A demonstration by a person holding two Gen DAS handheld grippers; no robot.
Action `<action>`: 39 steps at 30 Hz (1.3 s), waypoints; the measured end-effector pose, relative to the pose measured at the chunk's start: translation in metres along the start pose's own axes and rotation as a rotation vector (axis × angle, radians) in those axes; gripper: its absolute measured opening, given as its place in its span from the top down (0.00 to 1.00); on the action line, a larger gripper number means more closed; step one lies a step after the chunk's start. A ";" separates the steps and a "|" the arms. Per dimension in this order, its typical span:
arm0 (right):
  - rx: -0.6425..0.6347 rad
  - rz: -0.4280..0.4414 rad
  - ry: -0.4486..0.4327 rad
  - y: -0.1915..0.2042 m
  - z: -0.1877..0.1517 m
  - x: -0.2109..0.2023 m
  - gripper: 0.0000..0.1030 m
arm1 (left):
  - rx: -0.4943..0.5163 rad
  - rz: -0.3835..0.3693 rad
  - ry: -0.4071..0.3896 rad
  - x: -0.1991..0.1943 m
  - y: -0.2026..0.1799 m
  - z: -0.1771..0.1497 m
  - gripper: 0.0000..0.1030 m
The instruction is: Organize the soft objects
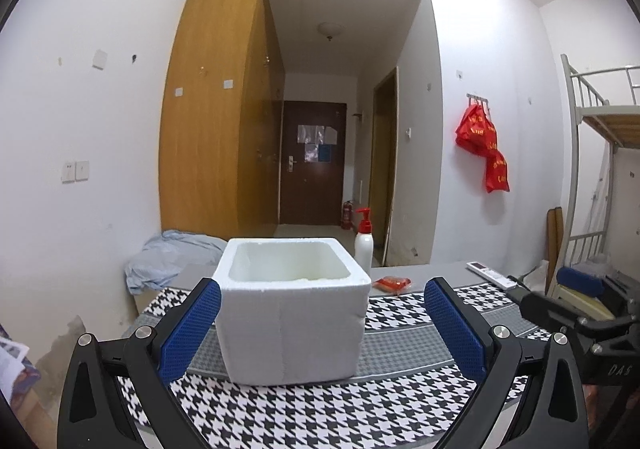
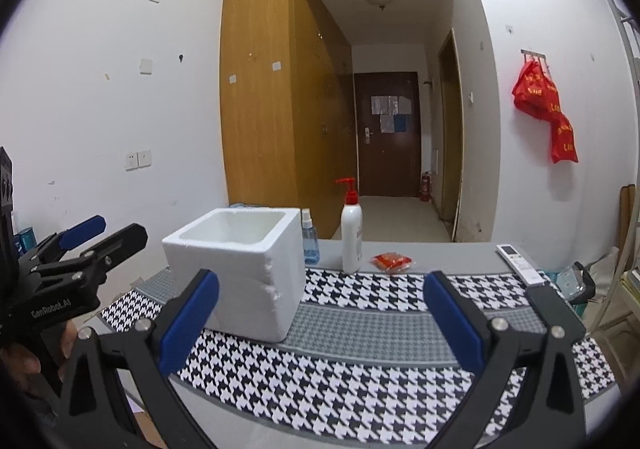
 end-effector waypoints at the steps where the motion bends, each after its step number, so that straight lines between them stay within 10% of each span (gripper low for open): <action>1: 0.001 -0.003 0.001 0.000 -0.003 -0.001 0.00 | -0.002 0.010 -0.006 -0.003 0.001 -0.003 0.01; 39: 0.034 0.002 -0.047 0.018 -0.055 -0.061 0.00 | 0.058 -0.026 -0.027 -0.075 -0.006 -0.047 0.01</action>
Point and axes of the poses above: each gripper's, at about its wrist camera, not at the fingertips, and x roughly the way its jaws point, y to its left, z to its top, the point moved 5 cm from there along x, roughly the way its jaws point, and after that the axes turned 1 degree about -y, right-handed, at the moved point
